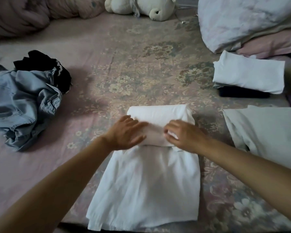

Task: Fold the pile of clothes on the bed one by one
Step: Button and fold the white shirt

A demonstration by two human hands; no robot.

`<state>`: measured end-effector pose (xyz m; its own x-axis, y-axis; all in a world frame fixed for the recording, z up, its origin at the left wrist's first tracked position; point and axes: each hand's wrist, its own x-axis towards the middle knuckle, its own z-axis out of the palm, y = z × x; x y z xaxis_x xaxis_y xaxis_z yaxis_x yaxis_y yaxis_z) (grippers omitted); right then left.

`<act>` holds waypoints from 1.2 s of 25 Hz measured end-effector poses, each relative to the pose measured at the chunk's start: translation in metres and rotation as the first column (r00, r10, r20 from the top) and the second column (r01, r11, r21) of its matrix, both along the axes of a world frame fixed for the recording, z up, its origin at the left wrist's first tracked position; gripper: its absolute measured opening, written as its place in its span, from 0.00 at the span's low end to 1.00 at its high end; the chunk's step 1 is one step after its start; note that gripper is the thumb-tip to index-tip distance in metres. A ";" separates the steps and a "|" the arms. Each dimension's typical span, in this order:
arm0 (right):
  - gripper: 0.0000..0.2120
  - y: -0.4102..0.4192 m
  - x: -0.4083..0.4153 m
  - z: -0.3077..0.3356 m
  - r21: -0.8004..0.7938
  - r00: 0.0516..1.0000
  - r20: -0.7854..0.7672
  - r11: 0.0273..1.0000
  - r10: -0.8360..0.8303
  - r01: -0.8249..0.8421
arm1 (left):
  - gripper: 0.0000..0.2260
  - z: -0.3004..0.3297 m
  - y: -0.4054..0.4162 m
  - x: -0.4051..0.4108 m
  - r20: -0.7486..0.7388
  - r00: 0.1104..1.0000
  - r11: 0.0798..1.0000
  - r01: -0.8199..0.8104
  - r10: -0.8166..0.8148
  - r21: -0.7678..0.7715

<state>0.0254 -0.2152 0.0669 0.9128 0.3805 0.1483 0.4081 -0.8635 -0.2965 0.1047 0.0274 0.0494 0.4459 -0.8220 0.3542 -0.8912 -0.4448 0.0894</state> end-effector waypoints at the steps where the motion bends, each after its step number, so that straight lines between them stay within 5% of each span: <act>1: 0.19 -0.001 0.010 0.005 -0.049 0.992 0.117 0.997 -0.056 0.062 | 0.24 0.009 -0.010 0.006 -0.070 0.991 0.991 -0.114 0.110 -0.067; 3: 0.28 -0.002 0.023 0.007 -0.176 0.984 0.045 0.968 -0.174 0.179 | 0.27 0.014 -0.034 0.016 -0.189 0.928 0.941 -0.335 0.321 -0.047; 6: 0.34 0.000 0.010 -0.022 -0.322 0.861 -0.348 0.910 -0.371 0.262 | 0.31 -0.019 -0.051 0.010 -0.111 0.940 0.918 -0.283 0.323 0.279; 10: 0.35 0.005 -0.011 -0.038 -0.354 0.794 -0.349 0.855 -0.497 0.379 | 0.33 -0.044 -0.047 0.011 -0.169 0.939 0.921 -0.240 0.301 0.306; 12: 0.37 0.008 -0.007 -0.036 -0.227 0.738 -0.337 0.812 -0.584 0.538 | 0.39 -0.032 -0.051 0.010 -0.372 0.786 0.870 -0.443 0.494 0.218; 15: 0.38 0.000 0.010 -0.032 0.244 0.545 -0.436 0.489 -0.716 0.838 | 0.49 -0.014 -0.048 0.016 -0.778 0.357 0.686 -0.717 0.516 0.126; 18: 0.29 -0.021 0.032 -0.024 0.388 0.393 -0.819 0.100 -0.417 0.916 | 0.37 0.002 -0.034 0.026 -0.854 0.212 0.628 -0.762 0.475 0.160; 21: 0.22 -0.024 0.052 -0.017 0.426 0.475 -0.811 0.212 -0.340 0.879 | 0.28 0.008 -0.023 0.036 -0.846 0.200 0.630 -0.752 0.494 0.191; 24: 0.20 -0.008 0.087 -0.001 0.557 0.691 -0.556 0.411 -0.461 0.722 | 0.24 0.015 -0.013 0.052 -0.835 0.320 0.501 -0.863 0.448 -0.062; 26: 0.23 0.011 0.111 0.002 0.508 0.757 -0.399 0.562 -0.518 0.652 | 0.24 0.016 -0.005 0.063 -0.756 0.415 0.476 -0.866 0.506 -0.157; 28: 0.27 0.018 0.127 -0.010 0.399 0.716 -0.428 0.595 -0.552 0.698 | 0.26 0.004 0.000 0.065 -0.715 0.438 0.553 -0.829 0.545 -0.086; 30: 0.32 0.013 0.135 -0.025 0.330 0.595 -0.600 0.512 -0.534 0.793 | 0.20 -0.008 0.001 0.061 -0.804 0.329 0.530 -0.848 0.496 -0.020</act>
<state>0.1605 -0.2018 0.0423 0.8646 -0.3925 -0.3138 -0.4802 -0.4613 -0.7461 0.1659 0.0288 0.0417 0.9909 0.0292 -0.1313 0.1213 -0.6159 0.7784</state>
